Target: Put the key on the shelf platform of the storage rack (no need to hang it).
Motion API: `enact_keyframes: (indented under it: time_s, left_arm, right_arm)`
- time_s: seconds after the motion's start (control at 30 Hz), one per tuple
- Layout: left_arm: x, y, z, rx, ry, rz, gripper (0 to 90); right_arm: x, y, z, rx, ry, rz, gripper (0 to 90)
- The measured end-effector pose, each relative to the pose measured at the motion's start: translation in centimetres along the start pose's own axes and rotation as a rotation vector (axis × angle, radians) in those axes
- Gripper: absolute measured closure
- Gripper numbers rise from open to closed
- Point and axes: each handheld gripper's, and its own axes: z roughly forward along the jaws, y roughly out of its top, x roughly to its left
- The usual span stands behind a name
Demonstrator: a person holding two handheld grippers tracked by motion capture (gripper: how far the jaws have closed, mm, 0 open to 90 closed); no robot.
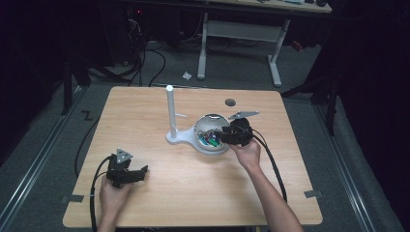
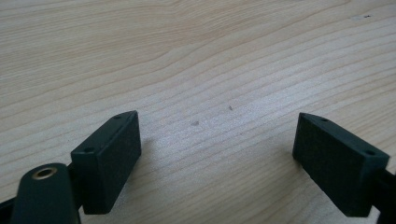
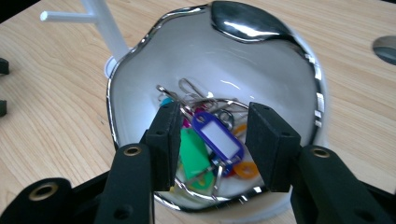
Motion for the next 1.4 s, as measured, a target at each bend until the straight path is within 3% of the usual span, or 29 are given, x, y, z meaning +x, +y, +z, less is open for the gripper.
enact_keyframes:
  time_s: [0.17, 0.57, 0.8, 1.4]
  left_arm:
    - [0.0, 0.0, 0.0, 0.0, 0.0, 0.001, 15.7]
    - [0.0, 0.0, 0.0, -0.002, 0.001, 0.005, 15.7]
    - [0.0, 0.0, 0.0, -0.002, 0.001, 0.005, 15.7]
    - [0.0, 0.0, 0.0, -0.003, 0.002, 0.004, 15.7]
  right_arm:
    - [-0.2, 0.2, -1.5, -0.035, -0.015, -0.01, 54.4]
    - [-1.6, -1.0, -3.6, -0.076, -0.035, 0.052, 52.8]
    - [-2.0, -1.1, -5.5, -0.114, -0.054, 0.058, 52.5]
    - [-3.0, -4.1, -9.4, -0.174, -0.093, 0.099, 53.1]
